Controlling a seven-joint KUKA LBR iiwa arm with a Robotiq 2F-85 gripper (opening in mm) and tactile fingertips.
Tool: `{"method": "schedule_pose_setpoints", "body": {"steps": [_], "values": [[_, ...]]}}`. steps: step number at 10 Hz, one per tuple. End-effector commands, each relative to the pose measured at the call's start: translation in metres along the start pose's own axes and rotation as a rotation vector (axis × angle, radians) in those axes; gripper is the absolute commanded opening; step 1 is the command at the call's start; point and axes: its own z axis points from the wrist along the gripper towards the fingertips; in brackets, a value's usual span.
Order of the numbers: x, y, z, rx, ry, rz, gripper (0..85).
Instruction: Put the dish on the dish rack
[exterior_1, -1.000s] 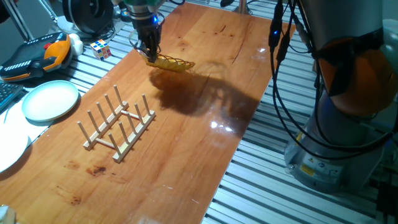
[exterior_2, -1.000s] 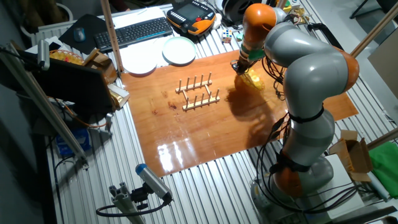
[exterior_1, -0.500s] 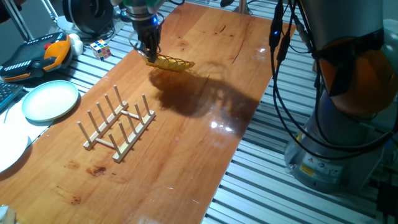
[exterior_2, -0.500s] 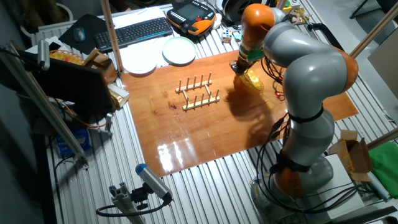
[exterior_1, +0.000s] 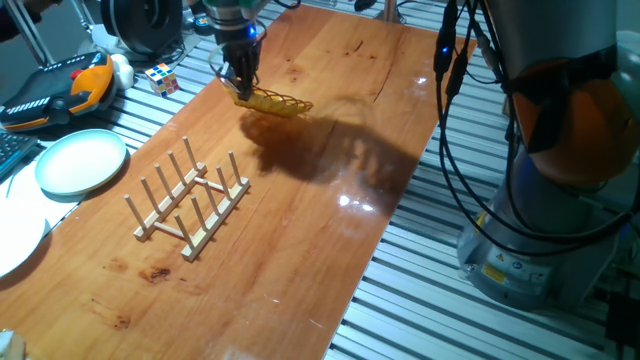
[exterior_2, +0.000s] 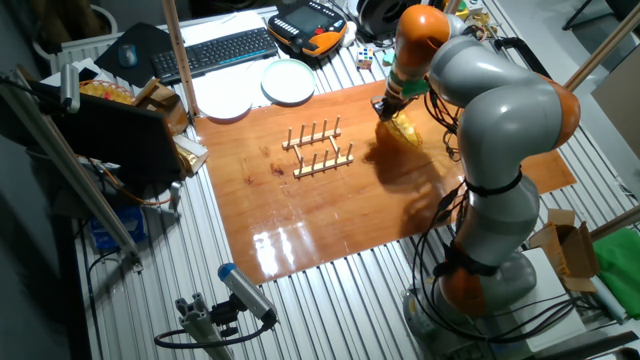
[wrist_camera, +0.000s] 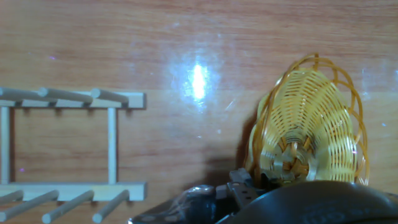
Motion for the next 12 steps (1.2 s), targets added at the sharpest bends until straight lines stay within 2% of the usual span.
{"method": "schedule_pose_setpoints", "body": {"steps": [1, 3, 6, 9, 12], "values": [[0.0, -0.001, 0.001, -0.025, 0.005, 0.011, 0.7], [-0.002, 0.008, -0.004, -0.055, 0.022, 0.028, 0.7], [-0.008, 0.033, -0.022, -0.087, 0.03, 0.072, 0.7], [-0.004, 0.059, -0.032, -0.099, 0.032, 0.103, 0.7], [0.002, 0.075, -0.045, -0.123, 0.049, 0.114, 0.7]]}}
